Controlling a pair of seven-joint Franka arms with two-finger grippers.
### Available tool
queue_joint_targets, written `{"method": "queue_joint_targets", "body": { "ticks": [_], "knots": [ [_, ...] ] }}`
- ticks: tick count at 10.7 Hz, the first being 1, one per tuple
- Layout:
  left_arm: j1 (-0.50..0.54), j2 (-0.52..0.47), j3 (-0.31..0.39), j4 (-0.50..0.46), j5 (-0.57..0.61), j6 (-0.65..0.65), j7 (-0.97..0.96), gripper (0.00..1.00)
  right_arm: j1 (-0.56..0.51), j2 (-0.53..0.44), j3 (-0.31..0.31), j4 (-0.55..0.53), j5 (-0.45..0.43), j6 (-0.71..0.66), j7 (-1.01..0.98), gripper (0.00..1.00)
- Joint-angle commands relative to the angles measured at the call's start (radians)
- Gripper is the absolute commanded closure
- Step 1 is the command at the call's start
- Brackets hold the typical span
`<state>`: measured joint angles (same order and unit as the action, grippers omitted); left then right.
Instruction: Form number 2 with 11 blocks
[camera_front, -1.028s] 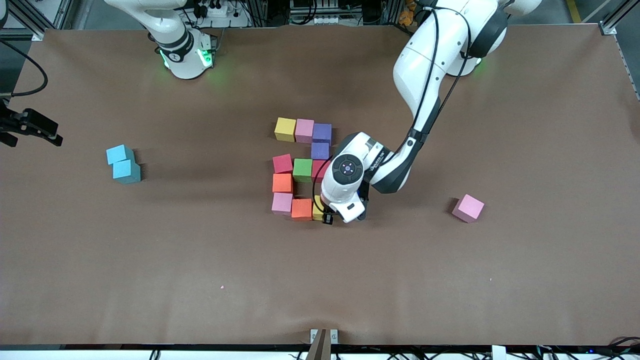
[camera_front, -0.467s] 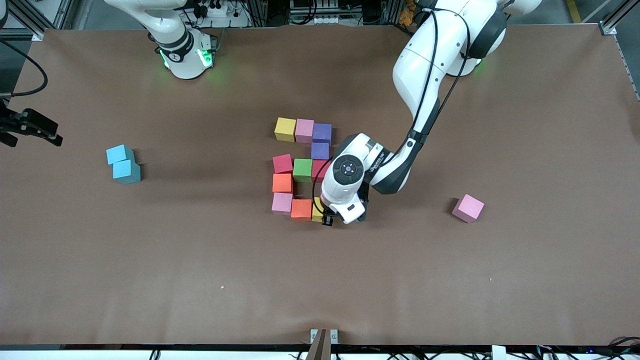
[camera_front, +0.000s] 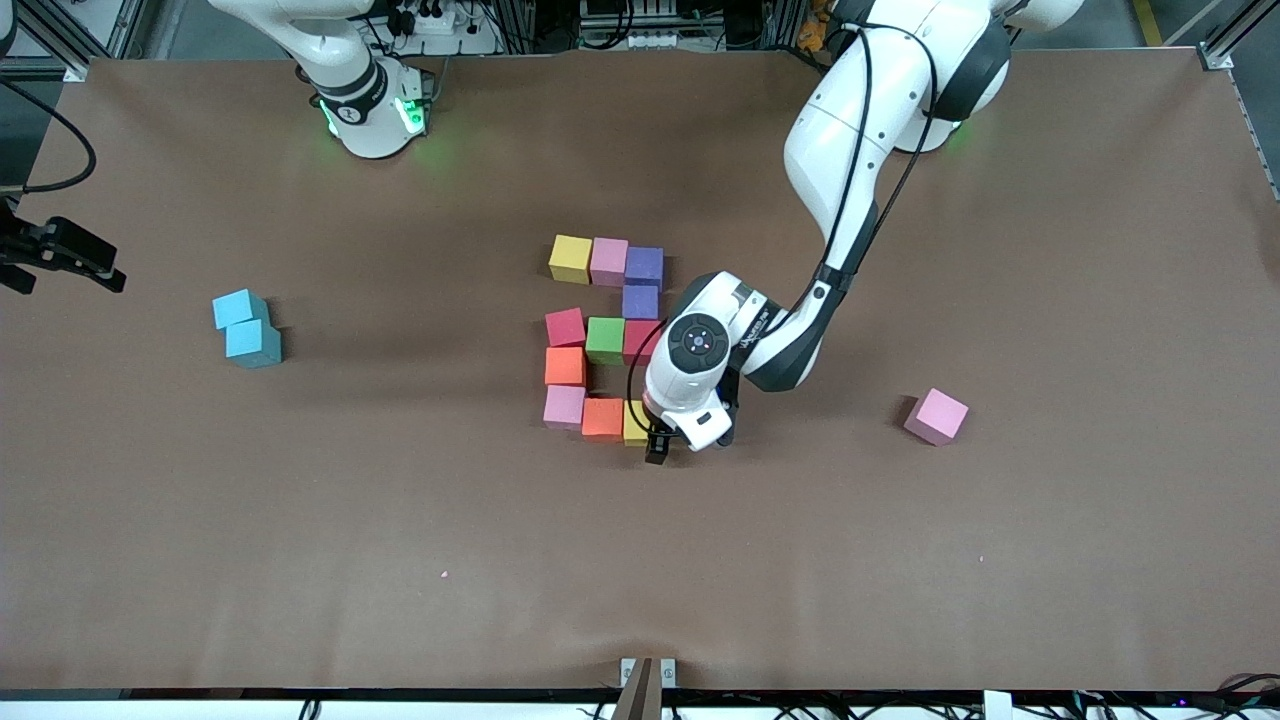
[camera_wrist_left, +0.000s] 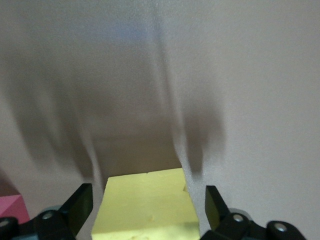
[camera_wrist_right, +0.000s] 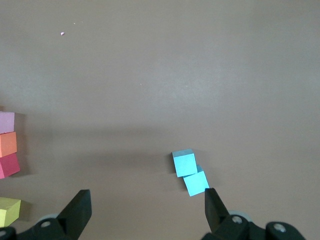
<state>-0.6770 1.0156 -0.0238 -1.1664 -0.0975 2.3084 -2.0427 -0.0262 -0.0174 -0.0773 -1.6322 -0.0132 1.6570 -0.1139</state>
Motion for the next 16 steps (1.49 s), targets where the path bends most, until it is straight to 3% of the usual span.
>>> {"method": "queue_joint_targets", "body": {
  "ticks": [1, 6, 8, 12, 16],
  "knots": [
    [-0.021, -0.018, 0.018, 0.022, -0.013, -0.041, -0.007, 0.0, 0.005, -0.01, -0.001, 0.003, -0.013, -0.005, 0.008, 0.0],
    [-0.012, -0.123, 0.015, 0.019, -0.008, -0.176, -0.005, 0.0, 0.003, -0.01, -0.001, 0.003, -0.013, -0.003, 0.008, 0.0],
    [0.01, -0.169, 0.024, 0.014, 0.05, -0.237, 0.002, 0.0, 0.003, -0.01, -0.001, 0.003, -0.013, -0.002, 0.008, 0.0],
    [0.155, -0.229, 0.025, 0.001, 0.194, -0.357, 0.048, 0.0, 0.003, -0.01, -0.001, 0.003, -0.014, -0.002, 0.008, 0.0],
    [0.324, -0.276, 0.025, -0.007, 0.2, -0.392, 0.188, 0.0, 0.003, -0.01, -0.001, 0.003, -0.014, -0.002, 0.008, 0.0]
  ]
}}
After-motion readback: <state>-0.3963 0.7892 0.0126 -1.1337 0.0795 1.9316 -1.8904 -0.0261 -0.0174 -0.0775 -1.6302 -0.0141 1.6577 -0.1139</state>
